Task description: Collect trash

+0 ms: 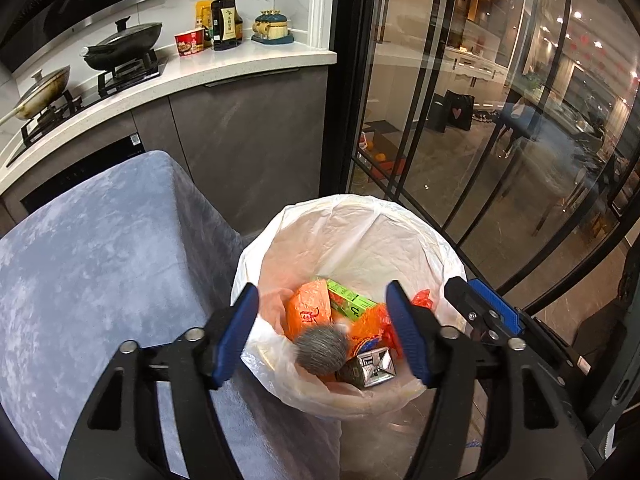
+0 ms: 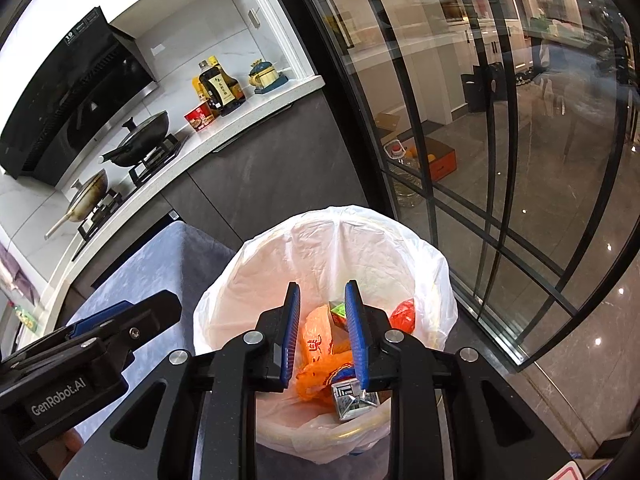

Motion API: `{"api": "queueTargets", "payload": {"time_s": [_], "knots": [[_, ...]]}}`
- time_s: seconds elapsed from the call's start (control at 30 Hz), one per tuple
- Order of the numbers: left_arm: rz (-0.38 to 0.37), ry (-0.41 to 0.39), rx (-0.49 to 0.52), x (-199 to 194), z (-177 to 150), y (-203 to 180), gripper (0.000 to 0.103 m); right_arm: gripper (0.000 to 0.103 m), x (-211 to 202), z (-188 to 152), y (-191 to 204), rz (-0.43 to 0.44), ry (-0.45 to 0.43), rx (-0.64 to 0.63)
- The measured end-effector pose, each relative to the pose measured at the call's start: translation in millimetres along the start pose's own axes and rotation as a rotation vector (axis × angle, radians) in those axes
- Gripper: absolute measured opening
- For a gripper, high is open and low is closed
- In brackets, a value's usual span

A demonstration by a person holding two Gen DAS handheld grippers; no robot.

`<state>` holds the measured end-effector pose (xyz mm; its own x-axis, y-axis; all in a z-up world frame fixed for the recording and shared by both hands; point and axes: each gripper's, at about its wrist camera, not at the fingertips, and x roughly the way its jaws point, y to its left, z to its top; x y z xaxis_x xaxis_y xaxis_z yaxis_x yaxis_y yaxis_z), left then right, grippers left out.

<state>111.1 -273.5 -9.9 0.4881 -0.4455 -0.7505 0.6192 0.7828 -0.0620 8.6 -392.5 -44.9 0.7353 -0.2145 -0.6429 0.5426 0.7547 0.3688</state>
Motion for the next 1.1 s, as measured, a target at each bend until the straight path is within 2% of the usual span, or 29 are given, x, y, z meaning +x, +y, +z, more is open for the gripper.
{"api": "queueTargets", "payload": {"time_s": [0.17, 0.27, 0.47, 0.73, 0.93, 1.1], "knots": [[0.014, 0.0, -0.005, 0, -1, 2, 0.069, 0.024, -1, 0, -1, 0.0, 0.0, 0.0], [0.019, 0.003, -0.006, 0, -2, 3, 0.069, 0.031, -2, 0, 0, 0.001, -0.005, -0.001], [0.029, 0.003, -0.02, -3, -4, 8, 0.07, 0.034, -4, -1, 4, 0.005, -0.009, -0.014], [0.042, -0.006, -0.032, -11, -6, 15, 0.071, 0.045, -11, -2, 11, 0.001, -0.024, -0.027], [0.058, -0.02, -0.043, -20, -10, 23, 0.077, 0.057, -18, -2, 14, -0.013, -0.032, -0.038], [0.069, -0.022, -0.051, -27, -15, 29, 0.078, 0.063, -27, -6, 22, -0.045, -0.043, -0.085]]}}
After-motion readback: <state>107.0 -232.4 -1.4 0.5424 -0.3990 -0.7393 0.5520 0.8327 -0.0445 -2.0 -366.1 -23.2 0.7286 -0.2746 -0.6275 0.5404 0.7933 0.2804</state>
